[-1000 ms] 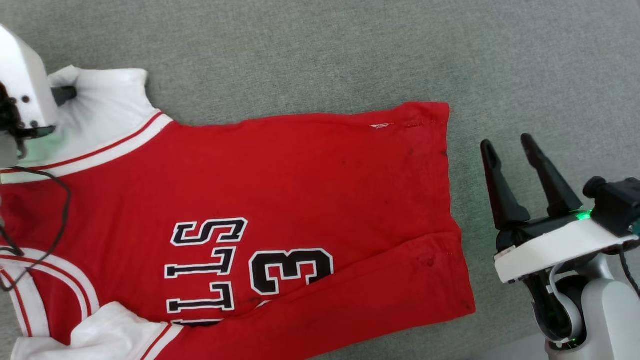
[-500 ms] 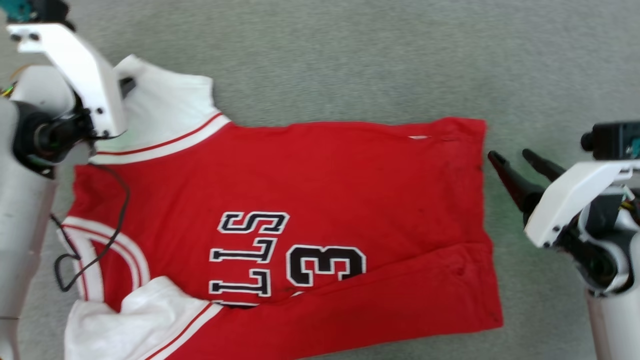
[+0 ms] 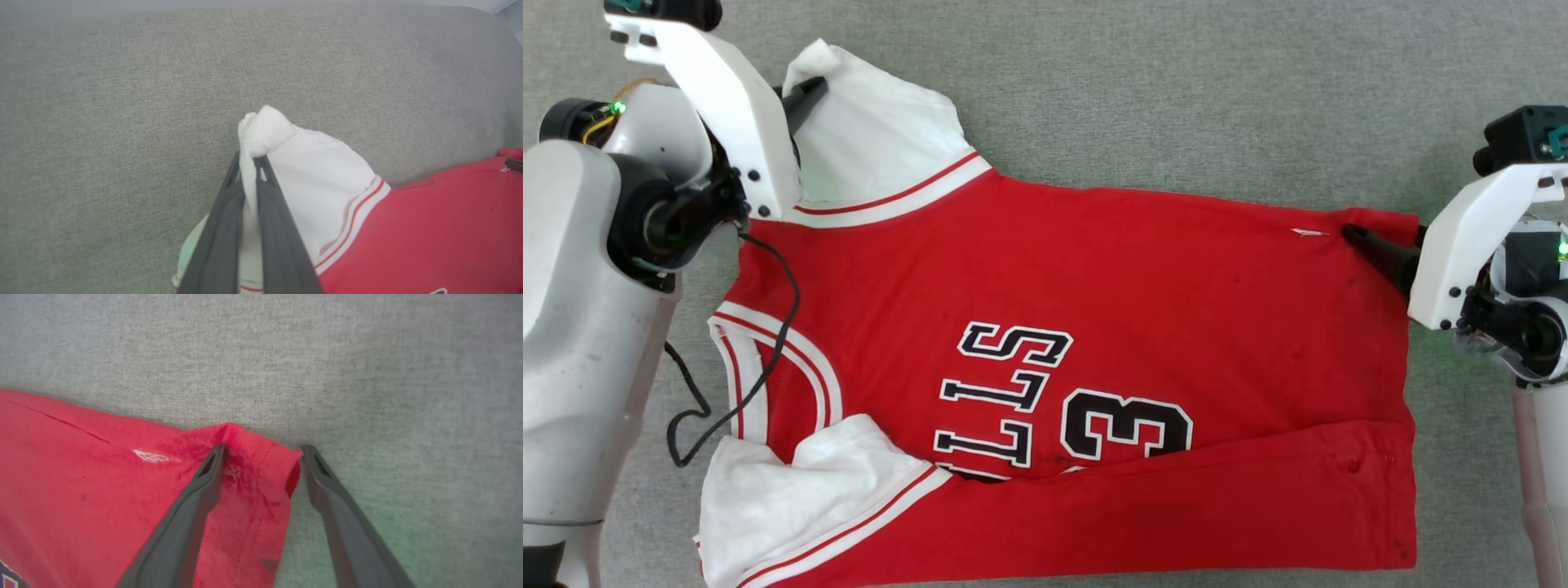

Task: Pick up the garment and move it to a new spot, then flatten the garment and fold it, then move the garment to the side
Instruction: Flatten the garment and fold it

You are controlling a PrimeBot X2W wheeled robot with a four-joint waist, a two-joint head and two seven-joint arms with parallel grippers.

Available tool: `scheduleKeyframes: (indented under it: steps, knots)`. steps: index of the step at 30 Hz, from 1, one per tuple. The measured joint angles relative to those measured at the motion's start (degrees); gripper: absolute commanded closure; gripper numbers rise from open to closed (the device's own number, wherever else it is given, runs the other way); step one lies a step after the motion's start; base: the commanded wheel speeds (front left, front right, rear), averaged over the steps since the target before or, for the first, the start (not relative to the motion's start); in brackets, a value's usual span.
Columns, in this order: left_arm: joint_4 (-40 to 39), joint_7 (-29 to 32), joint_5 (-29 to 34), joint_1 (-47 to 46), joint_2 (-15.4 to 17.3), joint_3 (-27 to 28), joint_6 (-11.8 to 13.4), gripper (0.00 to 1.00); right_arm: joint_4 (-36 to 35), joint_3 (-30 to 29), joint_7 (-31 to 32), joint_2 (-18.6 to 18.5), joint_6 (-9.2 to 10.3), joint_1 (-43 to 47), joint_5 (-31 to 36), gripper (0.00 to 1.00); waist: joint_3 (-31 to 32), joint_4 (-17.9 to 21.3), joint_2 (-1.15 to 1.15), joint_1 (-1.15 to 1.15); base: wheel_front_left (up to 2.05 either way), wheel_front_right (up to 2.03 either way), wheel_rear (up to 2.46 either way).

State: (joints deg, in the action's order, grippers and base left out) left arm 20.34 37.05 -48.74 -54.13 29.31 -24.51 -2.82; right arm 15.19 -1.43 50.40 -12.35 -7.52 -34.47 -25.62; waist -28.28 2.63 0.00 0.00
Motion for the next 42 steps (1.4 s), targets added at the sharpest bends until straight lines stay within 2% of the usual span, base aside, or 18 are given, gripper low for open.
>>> scheduleKeyframes:
  steps: [1,2,3,7,11,19,27,33,36,37,38,39,40,42]
  knots:
    - [-0.1,0.0,0.0,0.2,0.0,0.0,-0.1,1.0,0.2,0.0,0.4,0.0,0.01,-0.3,0.0,0.56,0.0,-0.2,0.0,0.0,0.0,0.0,0.0]
    - [-0.2,-0.3,0.0,0.4,0.1,0.0,-0.1,1.0,0.6,0.0,0.9,0.0,0.01,-0.5,0.0,0.84,0.0,-0.3,0.0,0.0,0.0,0.0,0.0]
    - [-0.3,-0.5,-0.1,0.6,0.2,0.2,-0.1,1.0,0.9,0.0,1.2,0.0,0.01,-0.8,0.1,1.0,0.0,-0.4,0.0,0.0,0.0,0.0,0.0]
    - [-0.2,-1.6,-0.6,1.9,0.4,0.7,-0.2,1.0,1.2,0.7,0.5,0.2,0.02,-1.0,0.0,1.0,0.6,-0.4,0.0,0.0,0.0,0.0,0.0]
    - [-0.3,-3.2,-2.0,4.2,0.4,1.7,-0.2,1.0,0.0,1.9,-2.8,-0.6,0.01,-0.8,0.5,1.0,2.3,-0.4,0.0,0.0,0.0,0.0,0.0]
    - [-3.4,-10.5,-3.4,13.9,0.3,4.2,0.3,1.0,-4.5,1.5,-7.8,-2.0,0.01,4.4,0.3,1.0,8.8,-1.1,0.0,0.0,0.0,0.0,0.0]
    - [-9.8,-18.0,-4.0,31.1,0.1,6.3,4.6,1.0,-6.9,0.4,-11.1,-1.9,0.01,15.8,-1.1,1.0,16.8,-2.1,0.0,-0.01,0.0,0.0,0.0]
    - [-10.5,-23.1,-5.0,42.7,-3.5,6.6,8.0,1.0,-5.6,0.5,-13.6,-0.4,0.01,23.2,-2.8,1.0,19.8,-3.4,0.0,-0.01,0.0,0.0,0.0]
    - [-8.7,-24.6,-6.0,46.5,-5.2,6.4,8.4,1.0,-4.5,0.4,-15.1,-0.1,0.01,26.0,-3.1,1.0,20.3,-3.6,0.0,-0.01,0.0,0.0,0.0]
    - [-7.9,-24.6,-6.6,47.4,-6.0,6.1,8.3,0.99,-4.1,0.4,-15.4,0.1,0.01,26.8,-3.3,0.79,20.4,-3.6,0.0,-0.01,0.0,0.0,0.0]
    - [-7.1,-24.7,-7.0,48.2,-6.8,5.8,8.0,0.84,-3.6,0.4,-15.7,0.5,0.01,27.7,-3.6,0.53,20.5,-3.7,0.0,-0.01,0.0,0.0,0.0]
    - [-6.1,-24.9,-7.2,48.8,-7.4,5.4,7.8,0.46,-3.1,0.6,-15.8,0.7,0.01,28.4,-3.7,0.0,20.6,-3.7,0.0,-0.01,0.0,0.0,0.0]
    - [-5.1,-25.2,-7.7,49.1,-8.0,5.2,7.3,0.0,-2.7,0.7,-16.2,0.8,0.01,29.1,-3.7,0.0,20.7,-3.6,0.0,-0.01,0.0,0.0,0.0]
    - [-3.3,-26.6,-7.9,49.1,-8.7,5.4,6.7,0.0,-2.1,0.9,-17.0,1.0,0.01,30.0,-4.2,0.0,21.0,-3.5,0.0,-0.01,0.0,0.0,0.0]
